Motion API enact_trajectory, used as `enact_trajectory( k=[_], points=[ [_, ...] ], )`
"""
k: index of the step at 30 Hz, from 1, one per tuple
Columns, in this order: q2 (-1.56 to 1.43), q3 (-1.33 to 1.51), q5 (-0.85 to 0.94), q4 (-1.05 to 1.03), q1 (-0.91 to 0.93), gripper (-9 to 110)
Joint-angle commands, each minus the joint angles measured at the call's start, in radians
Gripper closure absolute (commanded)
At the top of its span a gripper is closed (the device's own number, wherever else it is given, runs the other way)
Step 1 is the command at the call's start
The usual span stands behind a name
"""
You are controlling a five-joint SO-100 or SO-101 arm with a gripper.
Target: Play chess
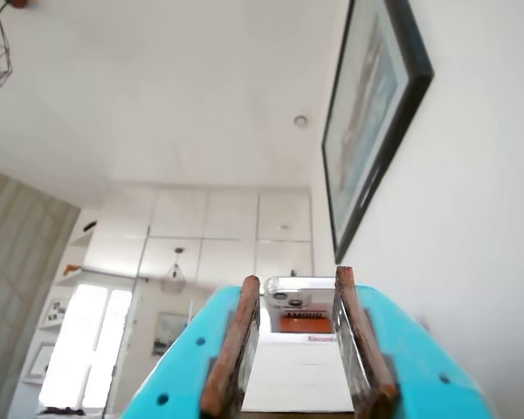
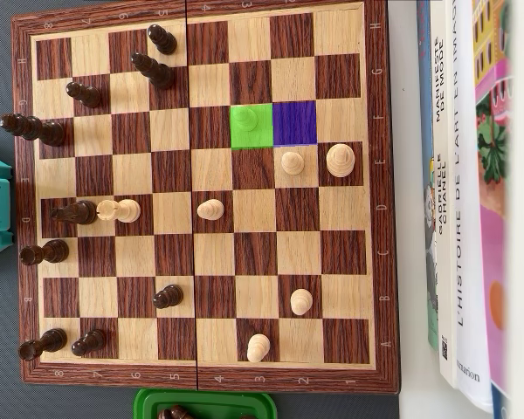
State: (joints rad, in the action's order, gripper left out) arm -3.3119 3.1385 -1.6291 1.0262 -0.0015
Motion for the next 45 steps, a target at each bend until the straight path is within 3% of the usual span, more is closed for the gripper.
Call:
enact_trajectory(
  k=[1,26,35,45],
  points=[
    [-0.009,0.021,0.003,0.081,-0.005,88],
    [-0.009,0.021,0.003,0.646,-0.002,88],
    [-0.009,0.021,0.003,0.773,0.0,88],
    [-0.009,0.021,-0.003,0.778,-0.003,88]
  ],
)
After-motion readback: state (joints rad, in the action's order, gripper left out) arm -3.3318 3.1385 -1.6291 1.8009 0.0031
